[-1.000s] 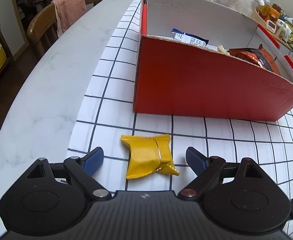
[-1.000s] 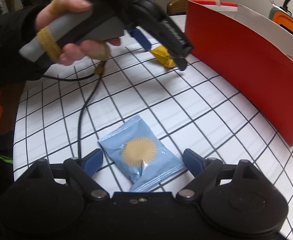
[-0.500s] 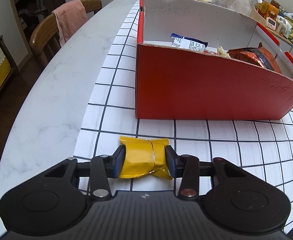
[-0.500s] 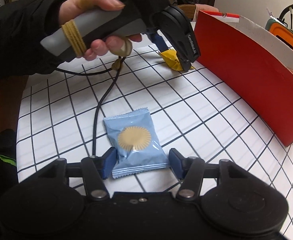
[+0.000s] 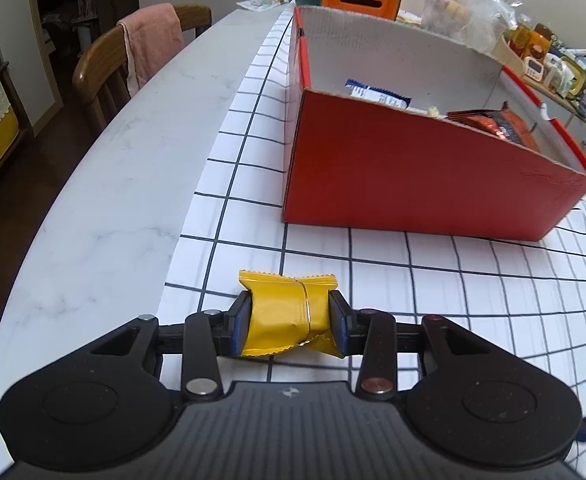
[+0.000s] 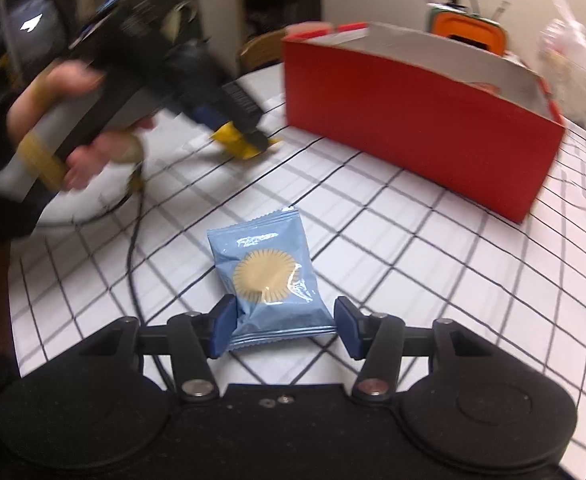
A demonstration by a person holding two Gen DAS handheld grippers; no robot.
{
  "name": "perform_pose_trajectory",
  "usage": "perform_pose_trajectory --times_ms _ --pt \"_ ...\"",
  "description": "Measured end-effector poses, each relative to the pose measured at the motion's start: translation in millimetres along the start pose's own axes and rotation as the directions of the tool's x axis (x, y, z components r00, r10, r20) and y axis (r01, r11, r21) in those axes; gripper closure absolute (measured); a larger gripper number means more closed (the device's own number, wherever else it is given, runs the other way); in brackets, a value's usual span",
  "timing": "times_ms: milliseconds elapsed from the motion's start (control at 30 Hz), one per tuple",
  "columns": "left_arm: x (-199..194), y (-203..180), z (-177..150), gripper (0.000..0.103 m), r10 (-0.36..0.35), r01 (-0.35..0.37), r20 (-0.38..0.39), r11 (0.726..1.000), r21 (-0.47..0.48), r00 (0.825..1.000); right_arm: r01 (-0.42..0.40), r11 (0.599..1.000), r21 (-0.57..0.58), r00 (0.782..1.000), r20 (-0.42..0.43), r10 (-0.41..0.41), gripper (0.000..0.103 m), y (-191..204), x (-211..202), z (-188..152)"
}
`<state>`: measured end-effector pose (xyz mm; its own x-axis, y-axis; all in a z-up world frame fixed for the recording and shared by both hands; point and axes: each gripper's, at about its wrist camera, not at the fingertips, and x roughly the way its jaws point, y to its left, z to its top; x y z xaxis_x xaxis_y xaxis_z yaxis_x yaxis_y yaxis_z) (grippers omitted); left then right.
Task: Organize snacks
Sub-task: 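Grasp the yellow snack with the left gripper while the right grasps the blue cookie packet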
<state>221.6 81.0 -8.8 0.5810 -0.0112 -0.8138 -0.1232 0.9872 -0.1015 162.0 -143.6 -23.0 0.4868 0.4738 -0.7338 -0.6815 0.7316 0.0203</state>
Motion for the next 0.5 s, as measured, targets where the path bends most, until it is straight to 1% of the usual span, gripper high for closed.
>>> perform_pose_trajectory --times_ms 167,300,500 --pt "-18.9 -8.0 -4.4 0.064 -0.014 0.013 0.039 1.0 0.027 0.999 0.019 0.996 0.086 0.998 0.059 -0.025 0.051 -14.5 -11.7 2.0" --pt "-36.0 -18.4 -3.7 0.064 -0.027 0.023 0.08 0.998 0.055 0.996 0.022 0.994 0.111 0.993 0.112 -0.035 0.051 -22.8 -26.0 9.5" --pt "-57.4 -34.1 7.0 0.064 -0.044 0.031 0.139 0.995 0.09 0.989 0.06 0.988 0.14 0.978 0.192 -0.086 0.051 -35.1 -47.4 28.4"
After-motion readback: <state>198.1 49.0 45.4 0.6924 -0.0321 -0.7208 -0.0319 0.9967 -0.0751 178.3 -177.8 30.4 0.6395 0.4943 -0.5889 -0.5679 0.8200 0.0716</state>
